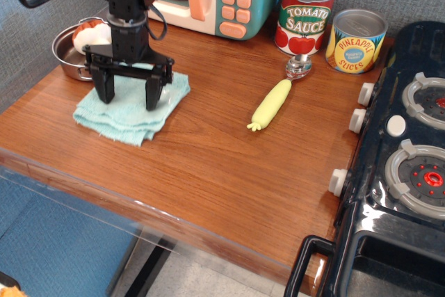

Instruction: PLACE THE BLUE CLOTH AT THE LEFT SIDE OF THE POT.

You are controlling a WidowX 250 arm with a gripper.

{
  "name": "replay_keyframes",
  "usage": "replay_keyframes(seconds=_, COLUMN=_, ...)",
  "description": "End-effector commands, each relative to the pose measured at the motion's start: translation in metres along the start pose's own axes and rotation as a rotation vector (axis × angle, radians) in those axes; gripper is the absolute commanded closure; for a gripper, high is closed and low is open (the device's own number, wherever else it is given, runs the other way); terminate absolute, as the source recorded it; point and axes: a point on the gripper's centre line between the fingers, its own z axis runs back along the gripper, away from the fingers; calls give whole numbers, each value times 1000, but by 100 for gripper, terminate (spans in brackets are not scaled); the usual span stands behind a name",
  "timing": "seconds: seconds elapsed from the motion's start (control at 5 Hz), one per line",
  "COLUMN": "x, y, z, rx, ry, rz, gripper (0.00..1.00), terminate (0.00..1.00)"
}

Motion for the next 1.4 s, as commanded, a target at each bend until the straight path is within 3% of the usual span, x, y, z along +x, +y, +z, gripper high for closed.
replay_keyframes(seconds=0.0, x=24, y=-40, z=12, rx=-64, ry=-34, rz=-74, gripper=0, terminate=0)
replay_keyframes(seconds=0.4, x=27, y=-63, z=12, rx=-61, ry=-43, rz=-117, gripper=0, terminate=0)
replay_keyframes(seconds=0.6, x=34, y=-60, z=30, rx=-62, ry=-67, rz=-96, gripper=0, terminate=0)
replay_keyframes(seconds=1.2, x=41, y=-43, z=124, rx=-149, ry=-191, rz=-43, gripper=0, terminate=0)
